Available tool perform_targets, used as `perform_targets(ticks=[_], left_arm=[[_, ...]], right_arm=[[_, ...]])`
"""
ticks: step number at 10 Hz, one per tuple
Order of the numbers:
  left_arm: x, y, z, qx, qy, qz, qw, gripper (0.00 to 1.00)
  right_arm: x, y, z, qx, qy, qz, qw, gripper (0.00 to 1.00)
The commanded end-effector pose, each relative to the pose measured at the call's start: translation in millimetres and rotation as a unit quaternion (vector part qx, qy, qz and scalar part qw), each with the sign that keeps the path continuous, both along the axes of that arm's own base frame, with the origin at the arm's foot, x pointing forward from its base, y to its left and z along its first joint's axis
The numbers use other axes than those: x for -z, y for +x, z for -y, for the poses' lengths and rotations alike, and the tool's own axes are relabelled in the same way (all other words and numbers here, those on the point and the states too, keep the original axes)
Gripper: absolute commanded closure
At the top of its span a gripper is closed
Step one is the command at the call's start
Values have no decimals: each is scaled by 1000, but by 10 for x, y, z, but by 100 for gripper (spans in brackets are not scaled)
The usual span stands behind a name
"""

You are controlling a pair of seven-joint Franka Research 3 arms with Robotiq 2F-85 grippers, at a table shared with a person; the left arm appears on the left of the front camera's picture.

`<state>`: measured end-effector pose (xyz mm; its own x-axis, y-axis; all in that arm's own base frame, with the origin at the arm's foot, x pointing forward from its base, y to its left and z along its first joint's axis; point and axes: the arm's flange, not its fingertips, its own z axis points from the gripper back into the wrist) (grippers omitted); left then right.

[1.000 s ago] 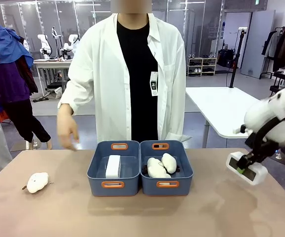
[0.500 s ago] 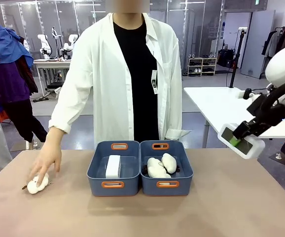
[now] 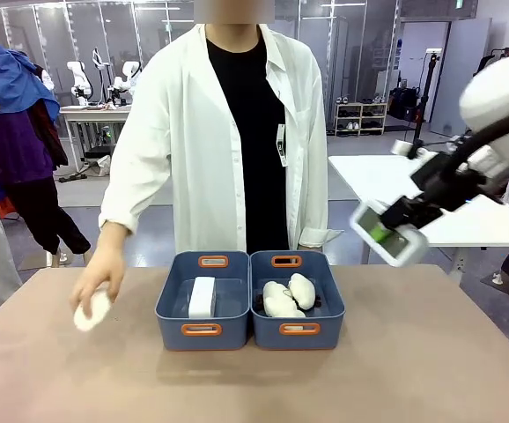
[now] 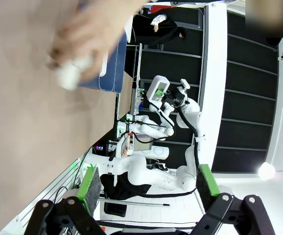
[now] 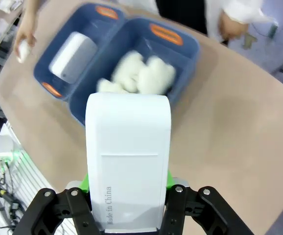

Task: Sort the digital clocks into the basket.
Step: Pick up the Digital clock from the table and place it into the empty Plastic storage basket.

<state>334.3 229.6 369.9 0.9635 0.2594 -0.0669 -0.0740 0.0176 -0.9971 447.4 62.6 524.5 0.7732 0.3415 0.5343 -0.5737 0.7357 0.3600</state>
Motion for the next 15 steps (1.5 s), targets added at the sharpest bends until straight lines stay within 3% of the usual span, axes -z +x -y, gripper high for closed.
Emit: perform_targets(ticks=[1,2,3,4,5,6,7,8,11,15], left_arm=[[-40,-66,-10,5,0,3,1000,0],[-40,-66,-10,5,0,3,1000,0],[-40,-66,-10,5,0,3,1000,0],[-40,-66,-10,5,0,3,1000,0],[-40,-66,-10,5,0,3,1000,0],[-40,-66,-10,5,0,3,1000,0],[-40,-66,-10,5,0,3,1000,0],[-40,-66,-10,5,0,3,1000,0],[-40,-66,-10,5,0,3,1000,0],[-40,-66,-10,5,0,3,1000,0]], right_arm=[[-44,150,-593,-34,38,30,998,100],[2,147,-683,-38,9,53,998,100],[-96,92,-390,-15,-42,101,994,100],[-440,-209,590,48,-11,100,994,100],[-586,-813,1602,106,24,107,988,100],[-522,-1362,2409,178,65,110,976,100],[-441,-1687,2877,213,129,87,964,100],[-356,-1890,3263,250,161,91,950,100],[-159,-1908,3527,265,183,86,943,100],[-295,-1660,3310,227,166,80,956,100]])
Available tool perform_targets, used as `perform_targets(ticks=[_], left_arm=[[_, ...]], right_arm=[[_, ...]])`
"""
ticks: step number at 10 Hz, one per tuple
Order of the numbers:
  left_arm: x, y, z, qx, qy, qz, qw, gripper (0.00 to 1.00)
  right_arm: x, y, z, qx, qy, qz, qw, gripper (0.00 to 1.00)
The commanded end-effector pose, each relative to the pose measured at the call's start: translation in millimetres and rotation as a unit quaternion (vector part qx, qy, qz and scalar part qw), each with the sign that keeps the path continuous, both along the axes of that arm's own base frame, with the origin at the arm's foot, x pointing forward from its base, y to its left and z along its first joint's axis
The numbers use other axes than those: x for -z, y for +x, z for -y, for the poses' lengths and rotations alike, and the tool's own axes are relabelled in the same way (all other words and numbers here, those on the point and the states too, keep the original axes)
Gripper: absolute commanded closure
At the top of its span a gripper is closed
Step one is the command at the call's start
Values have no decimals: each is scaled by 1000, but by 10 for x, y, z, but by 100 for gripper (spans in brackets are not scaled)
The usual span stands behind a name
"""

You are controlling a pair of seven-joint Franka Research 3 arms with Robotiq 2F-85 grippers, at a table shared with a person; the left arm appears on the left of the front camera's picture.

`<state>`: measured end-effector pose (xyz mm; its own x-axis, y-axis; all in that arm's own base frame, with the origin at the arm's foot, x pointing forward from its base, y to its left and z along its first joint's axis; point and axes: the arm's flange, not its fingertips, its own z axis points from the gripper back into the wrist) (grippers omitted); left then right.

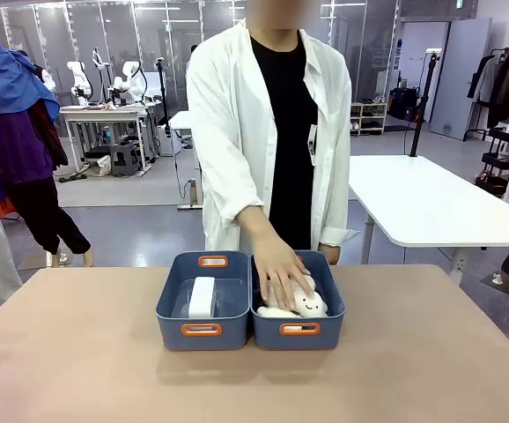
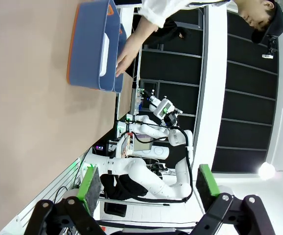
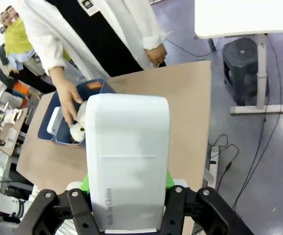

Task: Sort the digital clocks into the basket.
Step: Pick up the Digital clock from the table and place it into the empty Plastic storage basket.

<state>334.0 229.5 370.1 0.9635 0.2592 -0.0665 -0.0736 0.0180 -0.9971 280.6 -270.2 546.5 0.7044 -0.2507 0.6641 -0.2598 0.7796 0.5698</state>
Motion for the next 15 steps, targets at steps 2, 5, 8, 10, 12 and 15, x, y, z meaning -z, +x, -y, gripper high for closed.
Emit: perform_targets(ticks=[2,5,8,10,12,15], left_arm=[[-37,-62,-11,5,-1,3,1000,0],[-37,-62,-11,5,-1,3,1000,0],[-37,-62,-11,5,-1,3,1000,0],[-37,-62,-11,5,-1,3,1000,0],[-37,-62,-11,5,-1,3,1000,0],[-37,-62,-11,5,-1,3,1000,0]], right_arm=[[-216,300,-557,-71,-53,12,996,100],[-355,583,-1377,-150,-104,16,983,100],[-419,803,-2366,-211,-159,38,964,100],[-330,1039,-3344,-251,-196,53,946,100],[-166,1148,-4177,-261,-197,51,944,100],[168,1174,-5211,-229,-175,55,956,100]])
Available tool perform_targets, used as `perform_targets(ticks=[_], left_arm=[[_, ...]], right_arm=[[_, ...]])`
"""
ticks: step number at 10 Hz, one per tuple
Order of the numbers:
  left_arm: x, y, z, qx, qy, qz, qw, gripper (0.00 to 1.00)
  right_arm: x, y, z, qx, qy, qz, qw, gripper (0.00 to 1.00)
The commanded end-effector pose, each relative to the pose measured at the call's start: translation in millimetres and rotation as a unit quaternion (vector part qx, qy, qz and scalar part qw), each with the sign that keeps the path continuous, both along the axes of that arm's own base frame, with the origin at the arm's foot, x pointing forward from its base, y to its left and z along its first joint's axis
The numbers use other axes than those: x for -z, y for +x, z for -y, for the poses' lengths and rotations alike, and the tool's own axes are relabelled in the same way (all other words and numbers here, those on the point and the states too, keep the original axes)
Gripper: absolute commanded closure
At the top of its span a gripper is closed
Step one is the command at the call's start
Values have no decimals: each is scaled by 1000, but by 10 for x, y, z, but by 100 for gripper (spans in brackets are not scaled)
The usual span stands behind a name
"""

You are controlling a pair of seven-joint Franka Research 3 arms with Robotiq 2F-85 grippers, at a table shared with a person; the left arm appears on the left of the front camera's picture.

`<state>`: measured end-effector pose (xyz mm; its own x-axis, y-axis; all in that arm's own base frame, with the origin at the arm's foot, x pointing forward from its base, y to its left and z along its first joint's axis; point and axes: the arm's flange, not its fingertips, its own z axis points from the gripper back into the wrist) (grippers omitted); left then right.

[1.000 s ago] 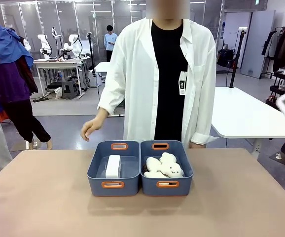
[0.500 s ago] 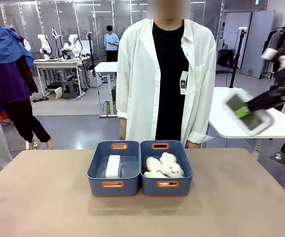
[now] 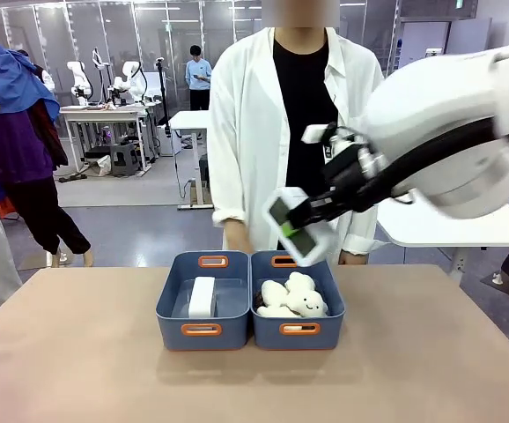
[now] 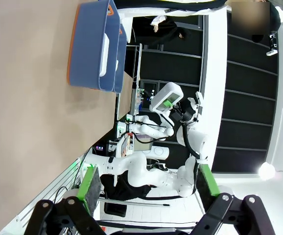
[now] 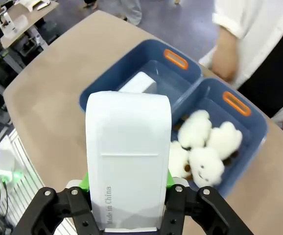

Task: Sort the digital clocks into the basket.
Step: Pick up the Digital clock from the table and place it into the empty Plastic storage basket.

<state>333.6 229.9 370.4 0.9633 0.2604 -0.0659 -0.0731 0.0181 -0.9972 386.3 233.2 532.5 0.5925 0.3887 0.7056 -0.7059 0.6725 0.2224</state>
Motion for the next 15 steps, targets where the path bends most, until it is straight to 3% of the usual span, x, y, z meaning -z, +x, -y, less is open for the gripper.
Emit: perform_targets(ticks=[1,3,4,5,6,10,11,12,14,15], left_arm=[[-34,-58,-7,6,-1,2,1000,0],[-34,-58,-7,6,-1,2,1000,0],[-34,-58,-7,6,-1,2,1000,0],[-34,-58,-7,6,-1,2,1000,0],[-34,-58,-7,6,-1,2,1000,0],[-34,-58,-7,6,-1,2,1000,0],[-34,-58,-7,6,-1,2,1000,0],[-34,-58,-7,6,-1,2,1000,0],[-34,-58,-7,6,-1,2,1000,0],[-34,-58,-7,6,-1,2,1000,0]], right_arm=[[144,152,-369,72,25,6,997,100],[342,285,-547,172,39,11,984,100],[404,283,-590,184,45,8,982,100],[380,222,-513,150,64,-33,986,100],[445,275,-437,147,35,5,988,100],[445,275,-437,147,35,5,988,100],[498,290,-444,155,38,-2,987,48],[528,456,-706,119,-12,-29,992,48],[454,783,-1101,130,-45,-87,987,48],[392,901,-1260,145,-68,-97,982,48]])
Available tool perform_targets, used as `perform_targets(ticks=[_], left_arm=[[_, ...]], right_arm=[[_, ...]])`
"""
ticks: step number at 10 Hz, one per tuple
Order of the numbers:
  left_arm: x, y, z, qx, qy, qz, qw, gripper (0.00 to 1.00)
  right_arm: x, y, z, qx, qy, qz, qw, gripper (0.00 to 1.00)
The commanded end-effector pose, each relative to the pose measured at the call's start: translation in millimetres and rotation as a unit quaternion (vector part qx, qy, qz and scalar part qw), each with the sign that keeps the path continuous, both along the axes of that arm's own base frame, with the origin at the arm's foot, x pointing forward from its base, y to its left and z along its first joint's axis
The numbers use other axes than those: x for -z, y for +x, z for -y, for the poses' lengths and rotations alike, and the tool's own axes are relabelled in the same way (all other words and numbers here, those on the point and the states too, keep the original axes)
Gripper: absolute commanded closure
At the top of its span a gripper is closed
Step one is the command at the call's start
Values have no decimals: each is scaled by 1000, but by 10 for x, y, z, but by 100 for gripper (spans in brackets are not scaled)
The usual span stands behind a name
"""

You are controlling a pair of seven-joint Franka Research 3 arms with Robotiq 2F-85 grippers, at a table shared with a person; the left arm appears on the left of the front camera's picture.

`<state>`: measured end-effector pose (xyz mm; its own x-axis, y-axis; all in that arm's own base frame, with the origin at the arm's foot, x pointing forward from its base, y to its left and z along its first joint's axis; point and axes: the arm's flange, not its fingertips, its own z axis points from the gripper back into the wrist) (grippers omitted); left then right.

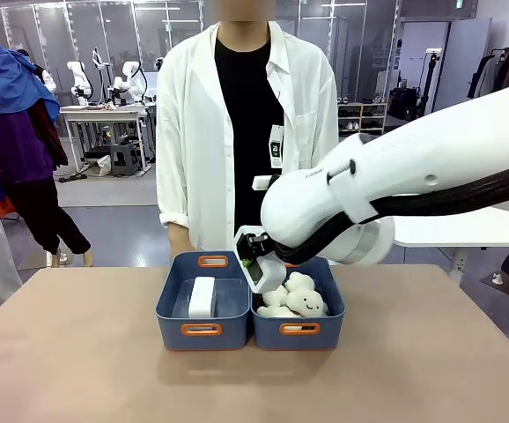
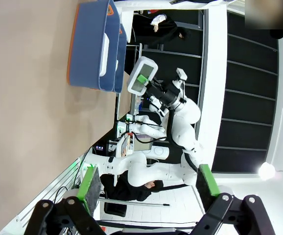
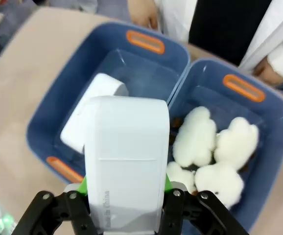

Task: Sort the digital clocks into the basket.
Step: Pick up the Digital clock from the table and place it into the empty Plastic storage basket.

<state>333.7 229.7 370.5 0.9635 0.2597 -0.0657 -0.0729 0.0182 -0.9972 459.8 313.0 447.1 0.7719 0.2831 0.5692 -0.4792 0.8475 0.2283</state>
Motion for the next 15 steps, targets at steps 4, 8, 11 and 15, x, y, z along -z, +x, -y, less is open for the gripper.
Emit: perform_targets(ticks=[4,8,11,15], left_arm=[[-33,-60,-9,5,-1,2,1000,0],[-33,-60,-9,5,-1,2,1000,0],[-33,-60,-9,5,-1,2,1000,0],[-33,-60,-9,5,-1,2,1000,0]], right_arm=[[-275,442,-950,72,-46,-98,992,48],[149,528,-1245,145,-82,-93,982,48],[354,553,-1242,155,-95,-102,978,48],[513,561,-1148,179,-105,-120,971,35]])
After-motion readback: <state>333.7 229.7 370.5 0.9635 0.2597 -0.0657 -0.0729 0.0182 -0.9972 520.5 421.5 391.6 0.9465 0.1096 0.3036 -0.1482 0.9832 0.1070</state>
